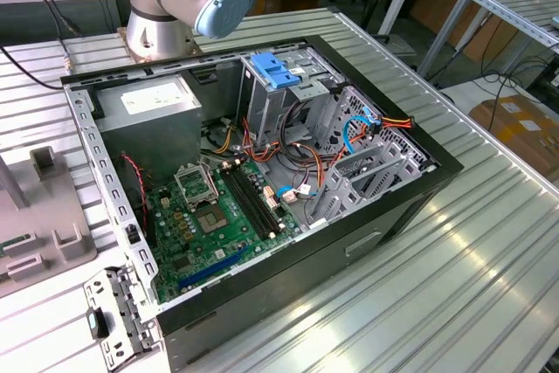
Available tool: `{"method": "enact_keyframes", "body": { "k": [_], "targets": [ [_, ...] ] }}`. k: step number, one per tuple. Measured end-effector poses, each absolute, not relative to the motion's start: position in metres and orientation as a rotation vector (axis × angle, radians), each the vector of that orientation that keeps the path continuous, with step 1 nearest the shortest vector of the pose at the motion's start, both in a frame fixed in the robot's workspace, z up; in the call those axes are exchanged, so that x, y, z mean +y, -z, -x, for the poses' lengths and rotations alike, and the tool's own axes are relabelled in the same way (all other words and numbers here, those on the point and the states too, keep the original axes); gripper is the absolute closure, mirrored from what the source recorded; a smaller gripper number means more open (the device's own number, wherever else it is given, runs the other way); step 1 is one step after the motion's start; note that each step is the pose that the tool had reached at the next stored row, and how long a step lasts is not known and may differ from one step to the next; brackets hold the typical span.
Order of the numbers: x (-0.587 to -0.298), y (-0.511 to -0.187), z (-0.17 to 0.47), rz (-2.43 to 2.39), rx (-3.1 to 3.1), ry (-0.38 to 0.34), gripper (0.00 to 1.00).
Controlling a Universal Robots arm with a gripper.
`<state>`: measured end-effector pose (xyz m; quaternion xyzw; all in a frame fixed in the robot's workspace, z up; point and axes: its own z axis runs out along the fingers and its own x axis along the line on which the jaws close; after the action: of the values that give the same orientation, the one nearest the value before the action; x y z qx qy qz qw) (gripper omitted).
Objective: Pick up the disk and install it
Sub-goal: 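Pick up the disk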
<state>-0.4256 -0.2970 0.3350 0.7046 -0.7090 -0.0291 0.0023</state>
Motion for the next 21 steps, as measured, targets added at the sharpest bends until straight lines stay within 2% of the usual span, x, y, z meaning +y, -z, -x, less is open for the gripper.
{"method": "enact_keyframes", "body": {
  "k": [21],
  "targets": [
    [-0.297,-0.346,0.426,-2.210,-2.225,0.091,0.63]
  ]
}}
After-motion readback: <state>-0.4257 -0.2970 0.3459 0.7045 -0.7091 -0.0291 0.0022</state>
